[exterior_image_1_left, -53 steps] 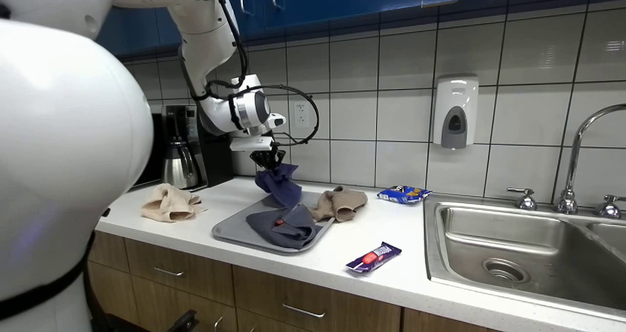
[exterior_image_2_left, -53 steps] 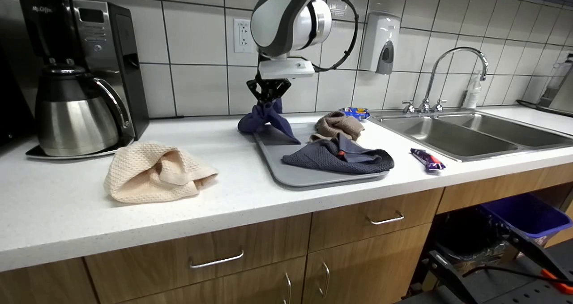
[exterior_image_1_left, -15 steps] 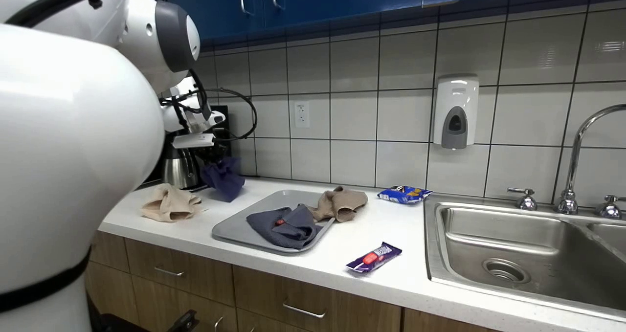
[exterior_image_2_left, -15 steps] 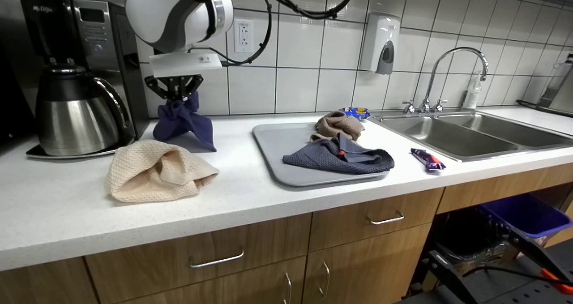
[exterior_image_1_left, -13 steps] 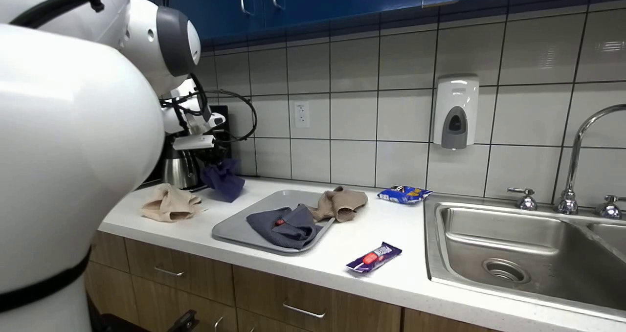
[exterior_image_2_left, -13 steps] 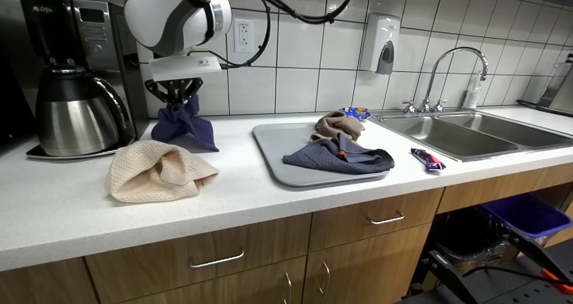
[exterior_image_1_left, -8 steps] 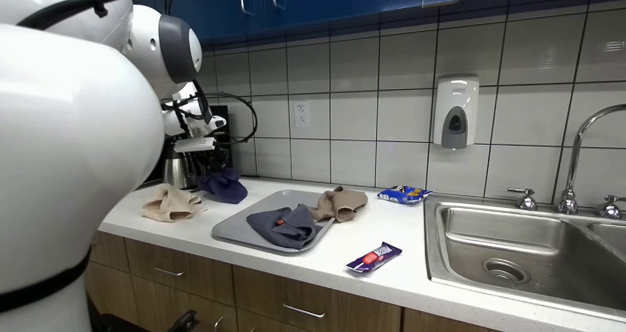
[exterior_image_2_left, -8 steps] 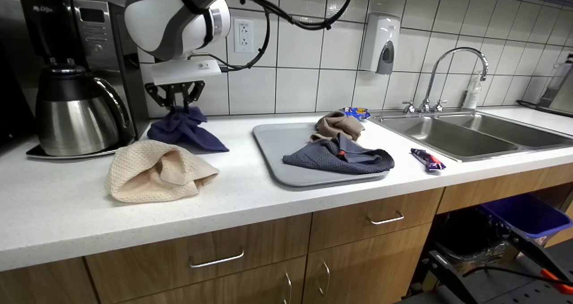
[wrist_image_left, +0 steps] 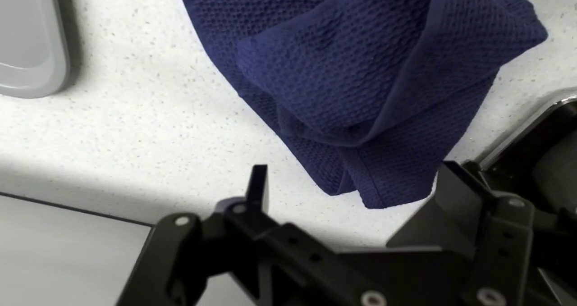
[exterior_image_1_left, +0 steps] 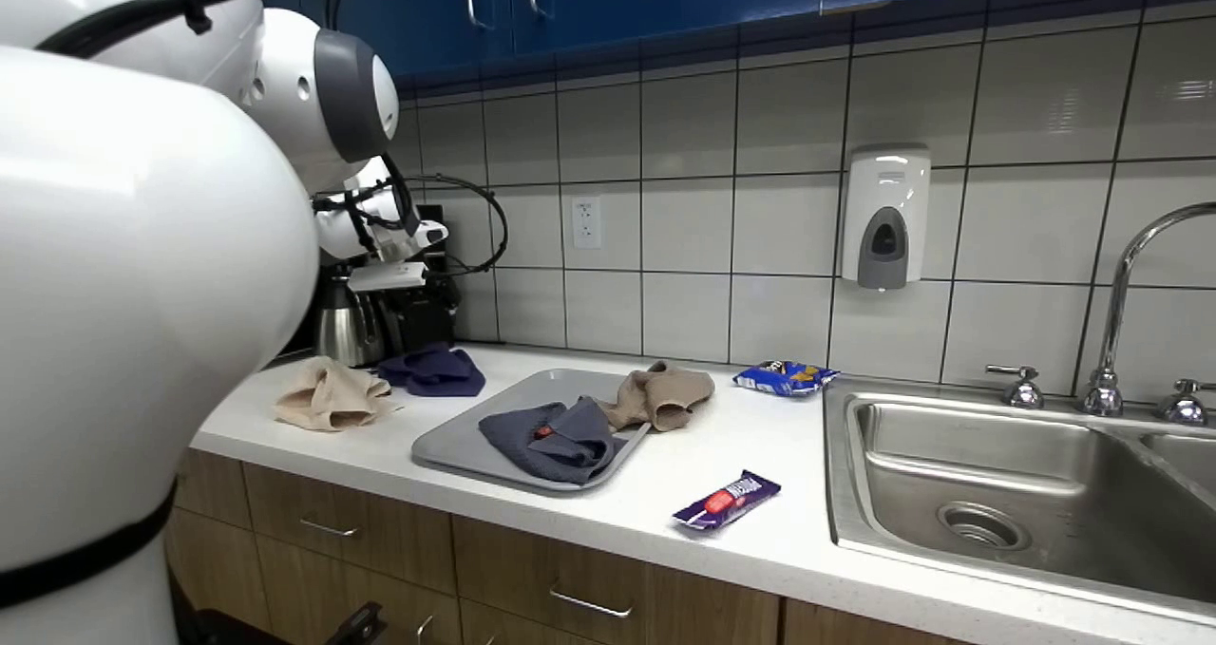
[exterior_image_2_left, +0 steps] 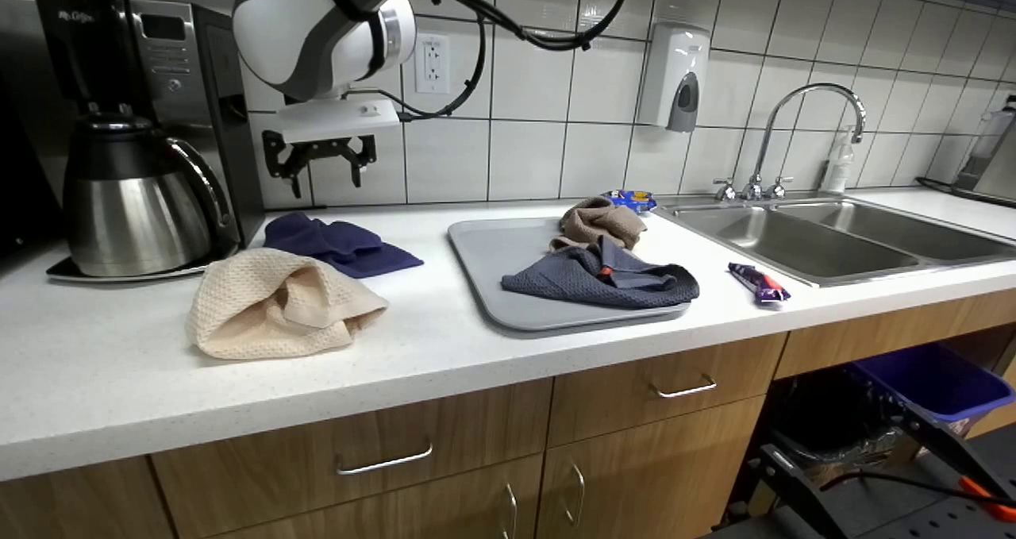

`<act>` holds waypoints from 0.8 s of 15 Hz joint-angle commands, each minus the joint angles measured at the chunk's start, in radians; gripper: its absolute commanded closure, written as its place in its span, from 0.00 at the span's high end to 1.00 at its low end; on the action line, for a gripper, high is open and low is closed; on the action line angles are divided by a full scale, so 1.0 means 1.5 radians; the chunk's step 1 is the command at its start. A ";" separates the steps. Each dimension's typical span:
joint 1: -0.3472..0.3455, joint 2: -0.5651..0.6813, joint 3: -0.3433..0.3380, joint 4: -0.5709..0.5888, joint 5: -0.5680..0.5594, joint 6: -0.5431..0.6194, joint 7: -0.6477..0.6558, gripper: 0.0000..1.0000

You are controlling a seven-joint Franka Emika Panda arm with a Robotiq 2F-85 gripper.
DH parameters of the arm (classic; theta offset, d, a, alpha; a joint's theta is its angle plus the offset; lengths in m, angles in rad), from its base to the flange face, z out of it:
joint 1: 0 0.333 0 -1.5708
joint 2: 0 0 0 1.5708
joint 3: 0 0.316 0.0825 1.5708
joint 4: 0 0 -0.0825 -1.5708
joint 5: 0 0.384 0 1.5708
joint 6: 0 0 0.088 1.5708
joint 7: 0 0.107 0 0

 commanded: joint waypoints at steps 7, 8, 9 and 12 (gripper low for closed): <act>-0.026 -0.044 -0.018 -0.057 0.000 -0.004 0.008 1.00; -0.028 -0.050 -0.021 -0.067 0.000 -0.002 0.009 1.00; -0.029 -0.062 -0.025 -0.086 -0.001 0.002 0.010 1.00; -0.037 -0.096 -0.034 -0.145 -0.002 0.020 0.012 1.00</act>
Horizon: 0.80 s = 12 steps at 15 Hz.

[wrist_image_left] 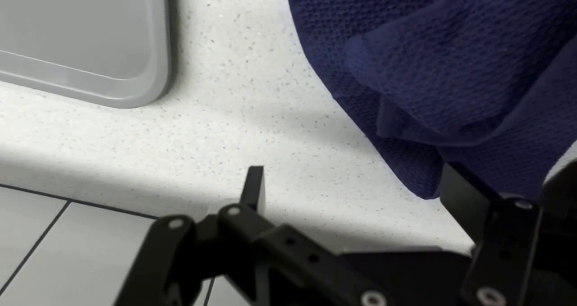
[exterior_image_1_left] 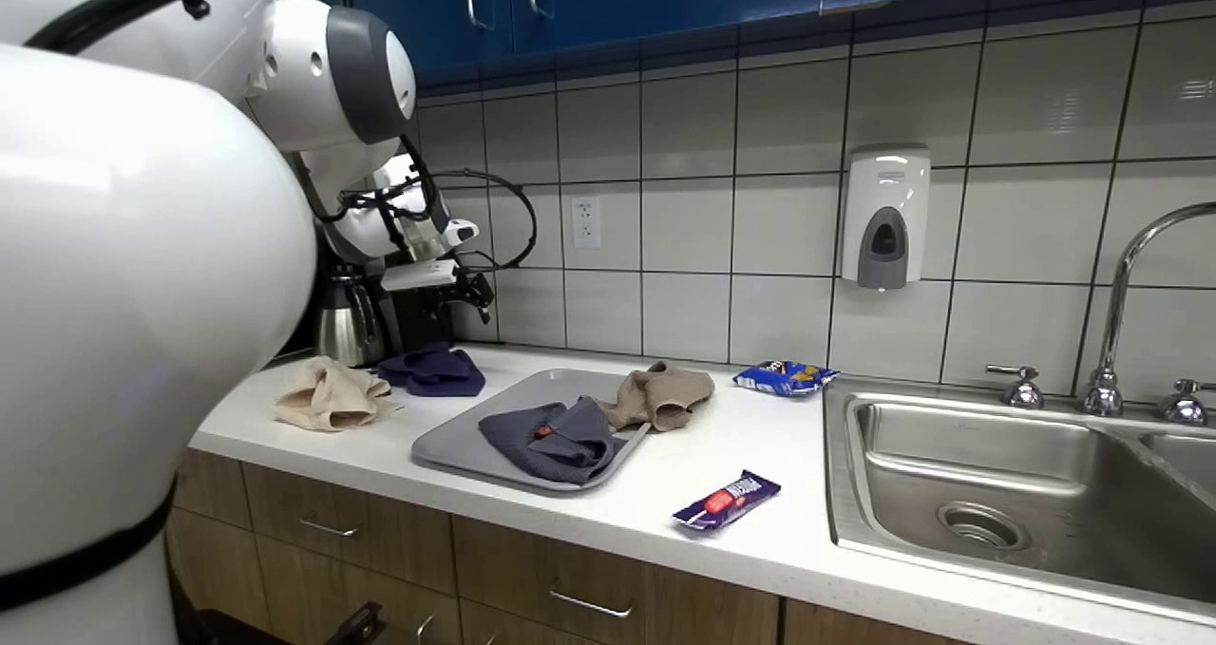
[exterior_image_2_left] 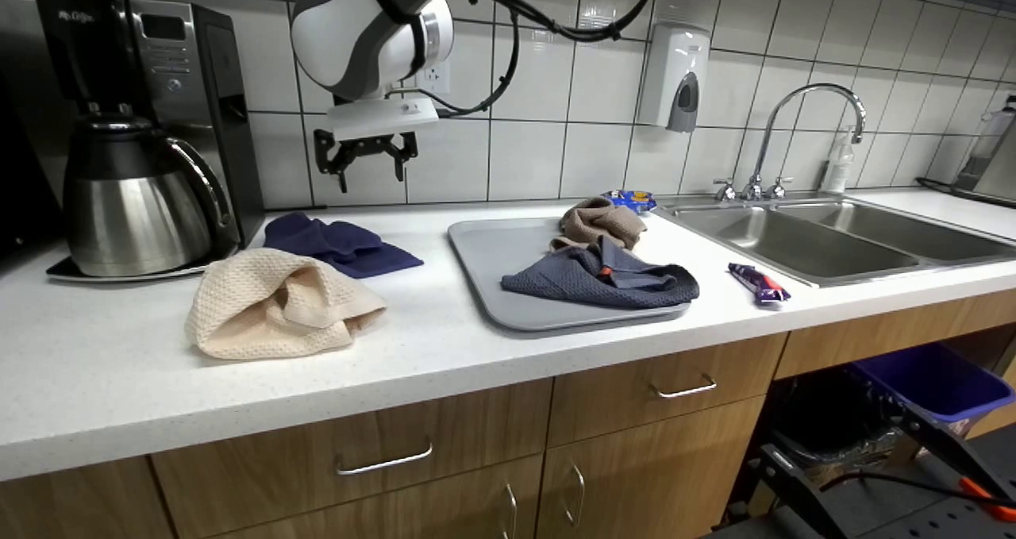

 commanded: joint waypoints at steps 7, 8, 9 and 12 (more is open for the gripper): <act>-0.019 -0.163 -0.030 -0.255 -0.005 0.067 0.009 1.00; -0.020 -0.177 -0.035 -0.278 -0.006 0.076 0.010 1.00; -0.031 -0.189 -0.027 -0.295 -0.019 0.079 0.017 1.00; -0.045 -0.222 -0.030 -0.348 -0.023 0.090 0.022 1.00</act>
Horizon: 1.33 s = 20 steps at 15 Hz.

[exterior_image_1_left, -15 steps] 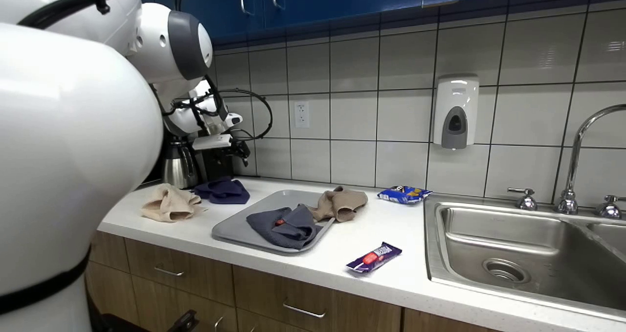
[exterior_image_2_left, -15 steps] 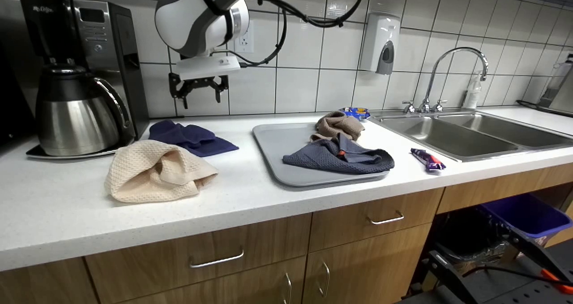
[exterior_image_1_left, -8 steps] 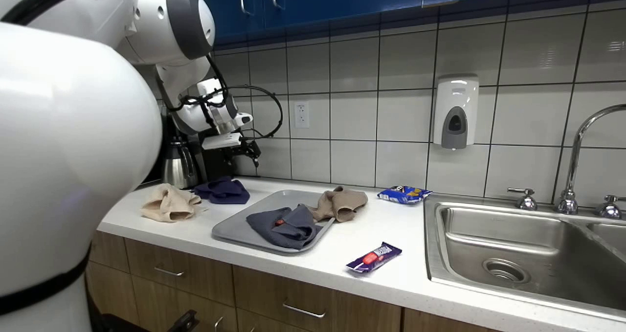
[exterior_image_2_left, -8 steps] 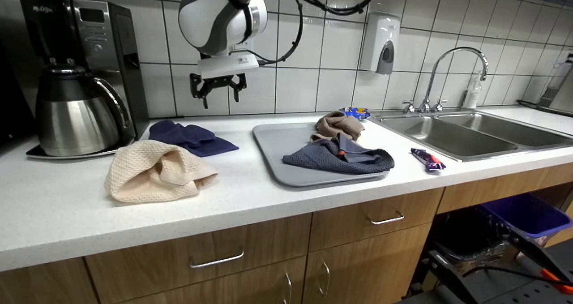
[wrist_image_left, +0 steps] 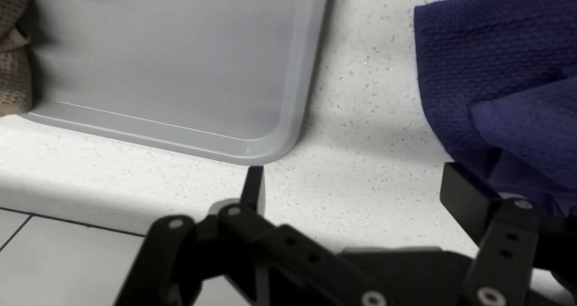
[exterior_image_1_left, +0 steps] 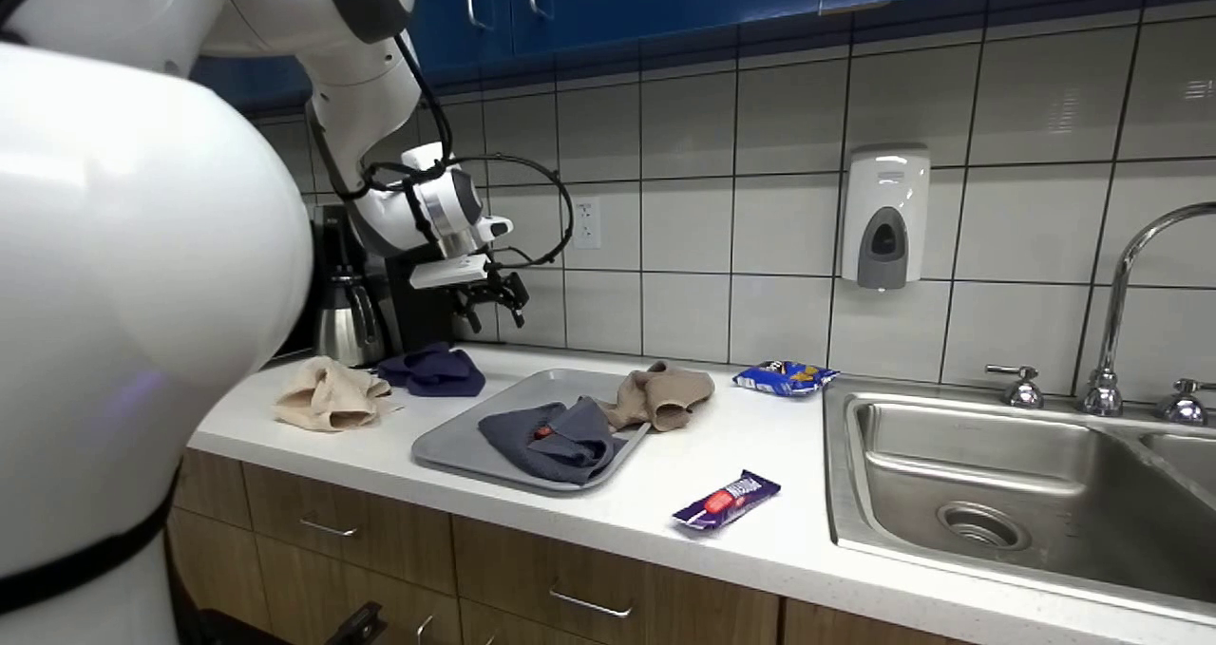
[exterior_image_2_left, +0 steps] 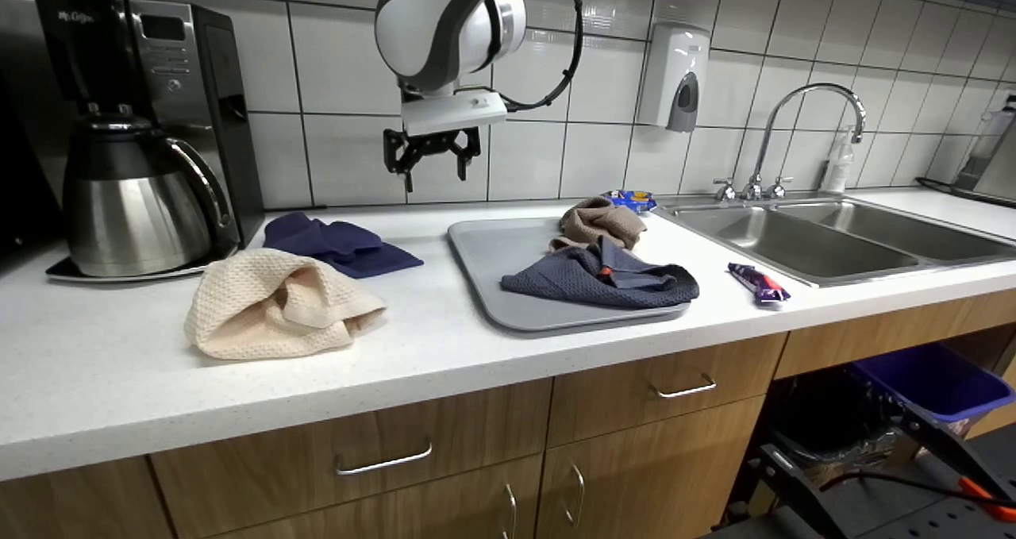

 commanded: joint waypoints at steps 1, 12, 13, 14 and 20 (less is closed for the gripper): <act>-0.021 -0.075 0.002 -0.104 -0.023 0.028 0.025 1.00; -0.094 -0.123 -0.021 -0.195 -0.023 0.054 0.032 1.00; -0.100 -0.123 -0.026 -0.199 -0.024 0.059 0.034 1.00; -0.106 -0.122 -0.029 -0.199 -0.022 0.058 0.033 1.00; -0.136 -0.119 -0.048 -0.211 -0.017 0.068 0.041 1.00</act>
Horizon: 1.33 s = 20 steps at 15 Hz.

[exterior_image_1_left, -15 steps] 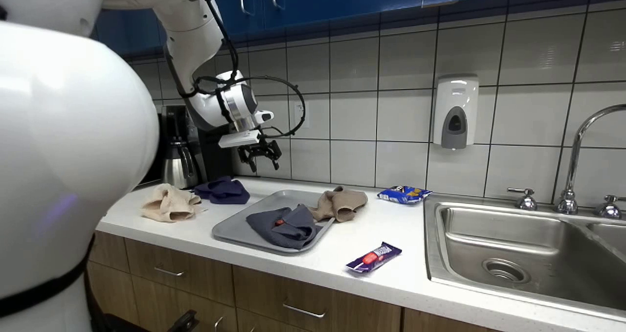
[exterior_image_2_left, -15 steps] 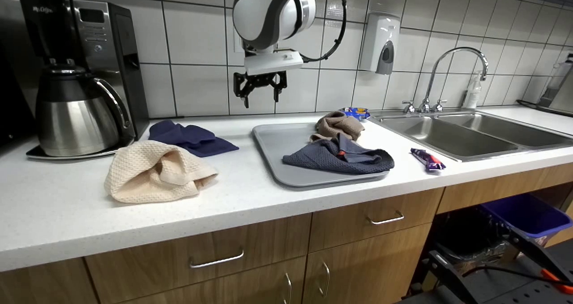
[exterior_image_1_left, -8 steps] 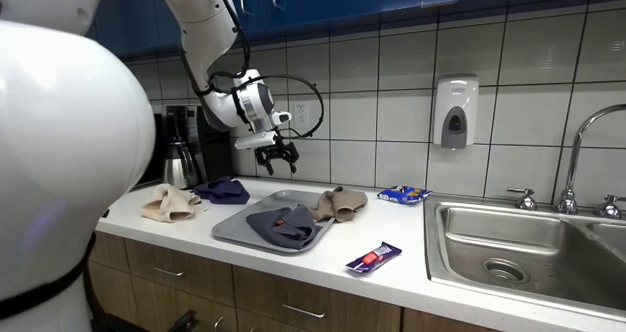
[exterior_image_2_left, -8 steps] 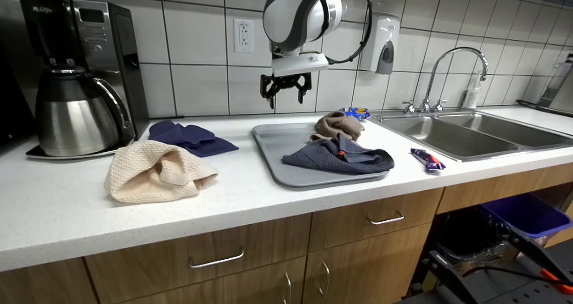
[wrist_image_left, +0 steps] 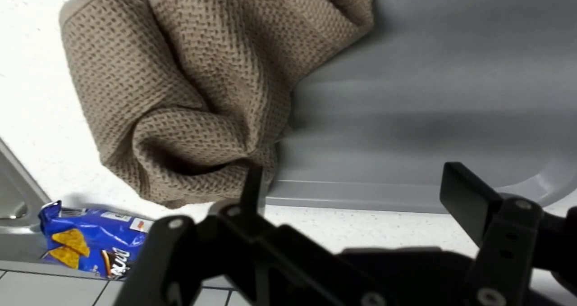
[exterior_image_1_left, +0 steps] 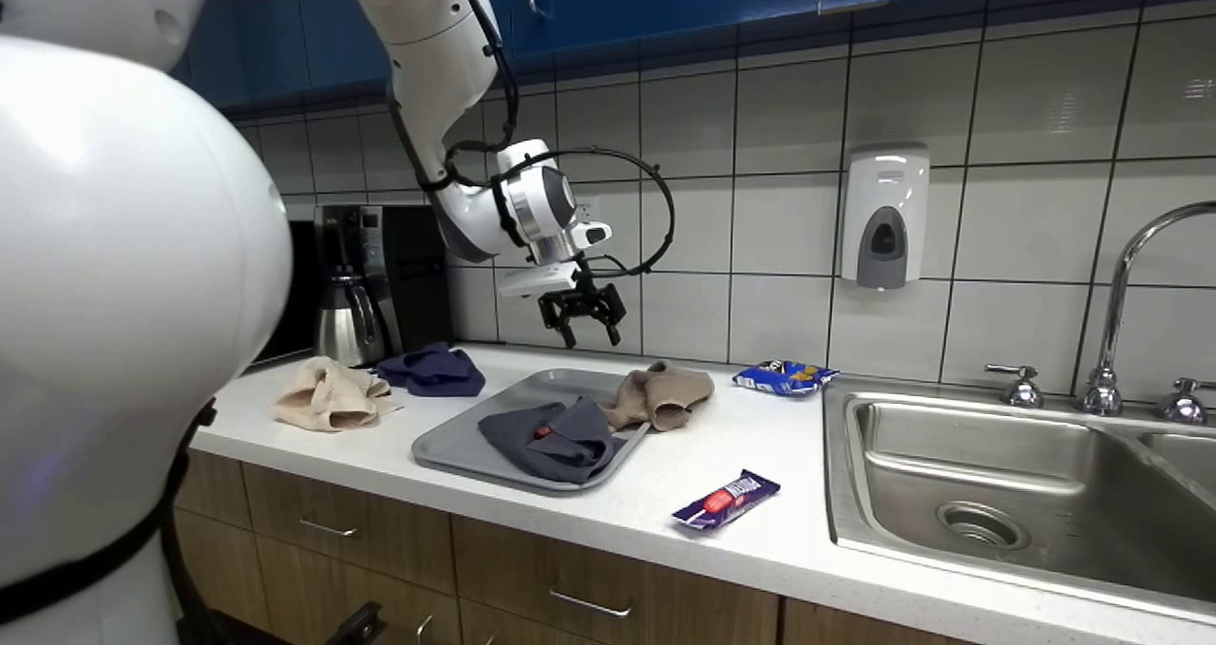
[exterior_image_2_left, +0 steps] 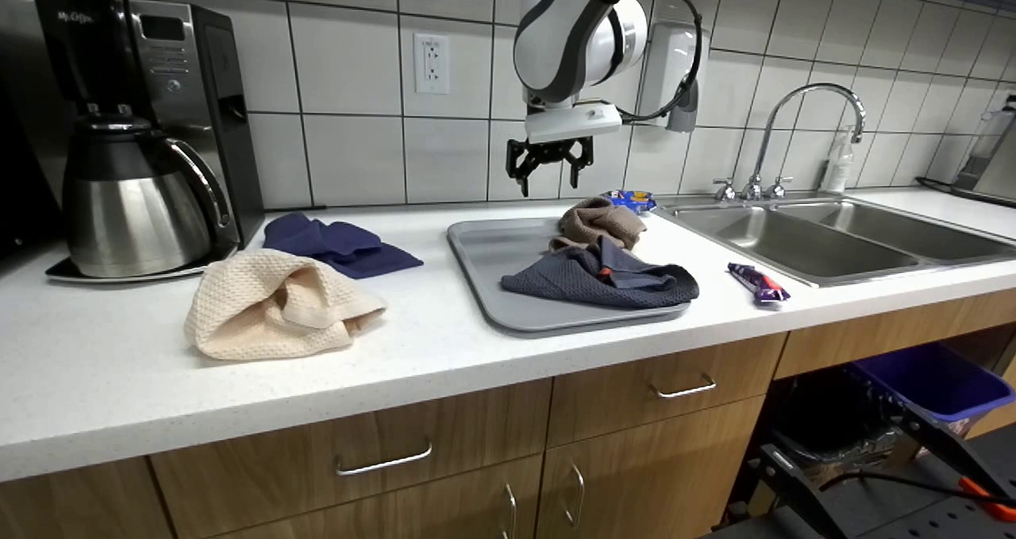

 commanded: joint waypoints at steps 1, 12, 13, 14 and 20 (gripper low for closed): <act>-0.018 -0.022 -0.007 -0.030 -0.015 0.014 0.027 1.00; -0.046 -0.005 -0.046 -0.048 -0.014 0.009 0.053 1.00; -0.048 -0.001 -0.047 -0.048 -0.014 0.010 0.054 1.00; -0.050 0.002 -0.049 -0.048 -0.013 0.009 0.056 1.00; -0.065 0.038 -0.054 -0.025 -0.003 0.000 0.061 1.00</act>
